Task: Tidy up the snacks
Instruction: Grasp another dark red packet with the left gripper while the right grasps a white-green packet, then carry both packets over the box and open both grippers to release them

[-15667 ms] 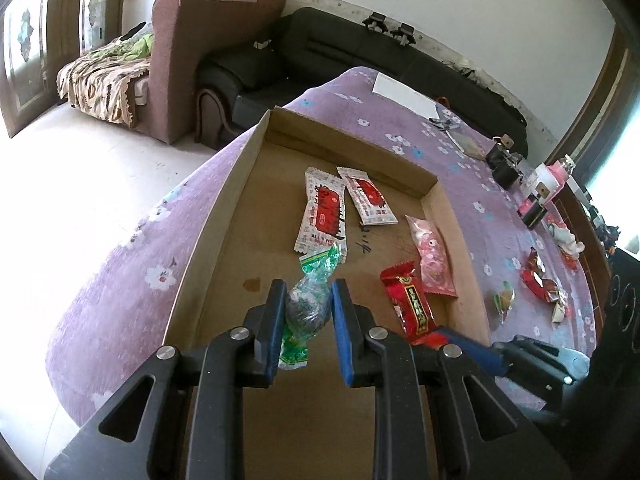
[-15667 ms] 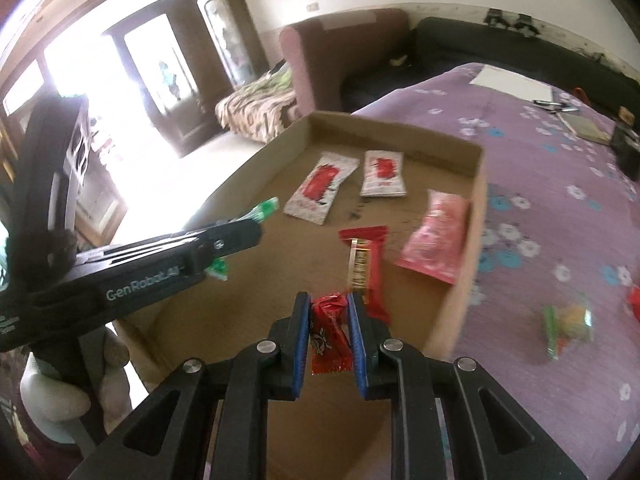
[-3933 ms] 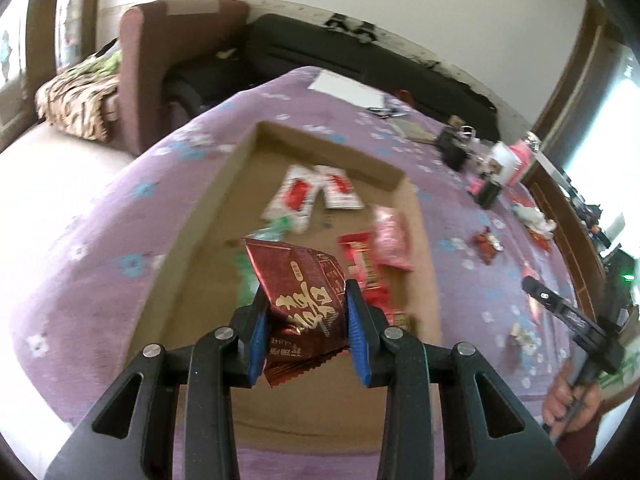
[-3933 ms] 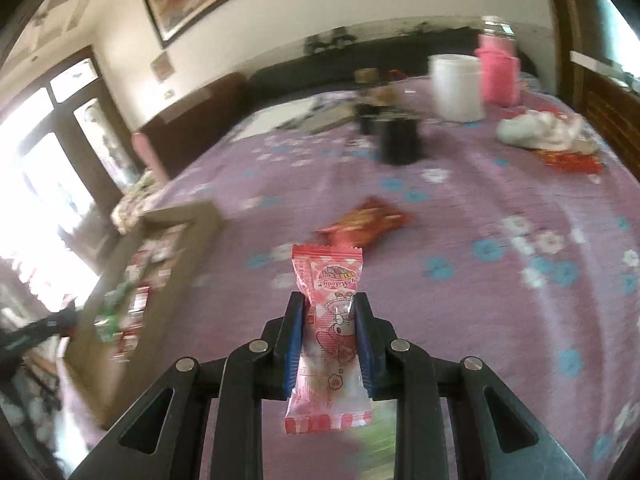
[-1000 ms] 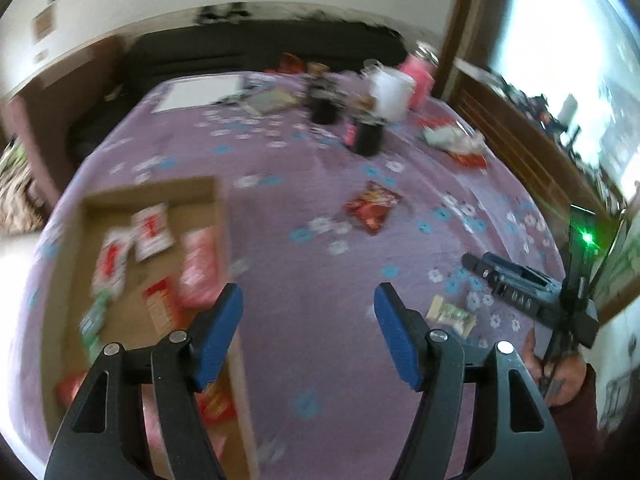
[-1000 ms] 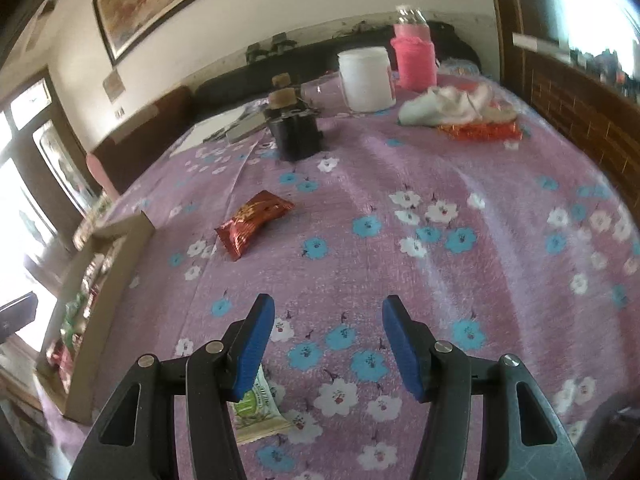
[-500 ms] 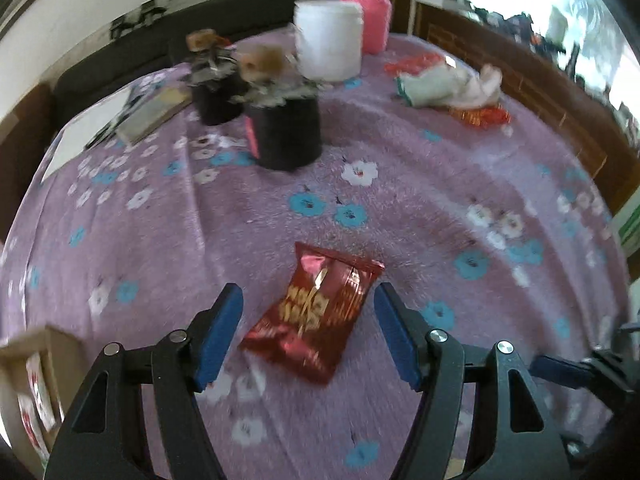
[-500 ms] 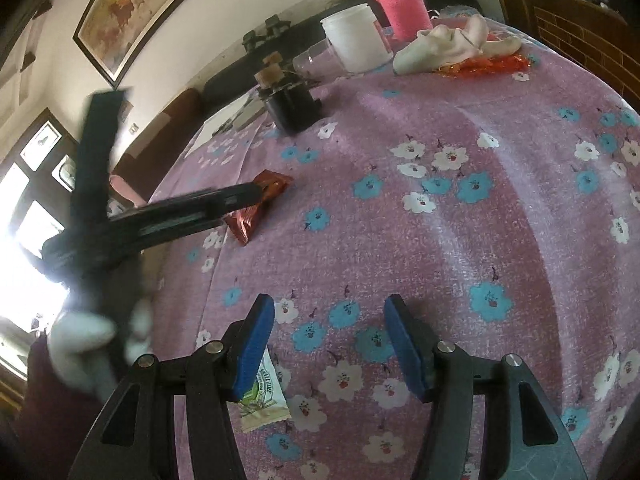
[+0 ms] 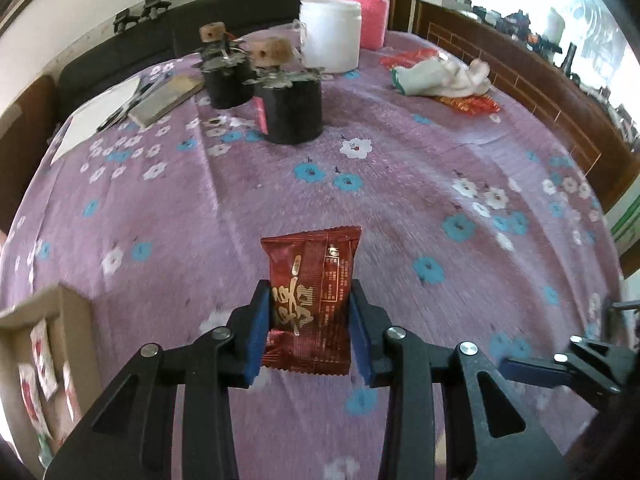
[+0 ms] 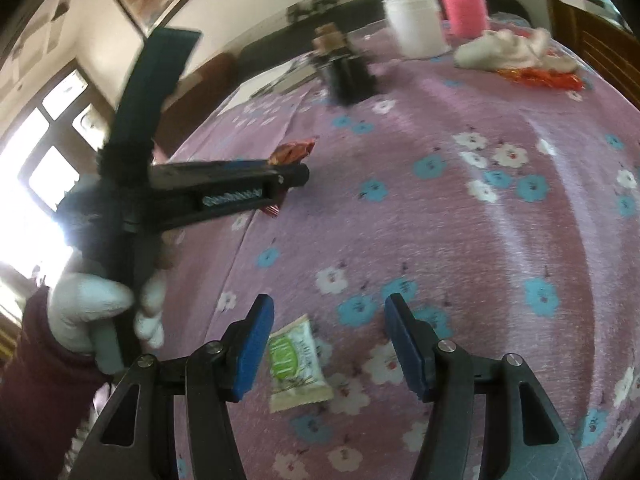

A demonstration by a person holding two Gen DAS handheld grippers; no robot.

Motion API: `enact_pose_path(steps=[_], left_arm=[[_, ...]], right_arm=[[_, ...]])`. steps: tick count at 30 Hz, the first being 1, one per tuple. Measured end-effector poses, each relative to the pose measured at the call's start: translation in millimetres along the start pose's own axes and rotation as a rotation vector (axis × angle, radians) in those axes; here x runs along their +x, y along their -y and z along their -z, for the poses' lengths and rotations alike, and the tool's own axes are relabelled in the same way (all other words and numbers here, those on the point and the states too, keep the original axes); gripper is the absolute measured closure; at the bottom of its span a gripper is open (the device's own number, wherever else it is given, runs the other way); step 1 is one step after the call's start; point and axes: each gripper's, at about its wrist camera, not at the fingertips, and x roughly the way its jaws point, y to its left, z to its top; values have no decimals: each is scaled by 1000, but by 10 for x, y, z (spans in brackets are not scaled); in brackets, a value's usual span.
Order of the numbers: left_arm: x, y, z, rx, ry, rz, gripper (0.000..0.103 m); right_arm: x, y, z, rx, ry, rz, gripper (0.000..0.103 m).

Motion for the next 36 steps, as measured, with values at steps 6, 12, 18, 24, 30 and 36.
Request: enact_pose_path(steps=[6, 12, 18, 24, 30, 36], left_arm=[[-442, -220, 276, -92, 32, 31, 69], [-801, -451, 691, -170, 70, 29, 69], [-1059, -757, 1095, -266, 104, 4, 69], [-1304, -1194, 1532, -392, 150, -28, 69], [-1589, -1714, 1925, -493, 171, -90, 69], [-1756, -2007, 1973, -460, 165, -167, 69]], right_arm=[[98, -402, 129, -208, -33, 65, 45], [103, -520, 188, -273, -10, 121, 71], [27, -385, 144, -209, 38, 132, 71], [11, -194, 89, -119, 62, 152, 71], [30, -191, 73, -109, 77, 186, 71], [44, -566, -21, -127, 48, 185, 71]])
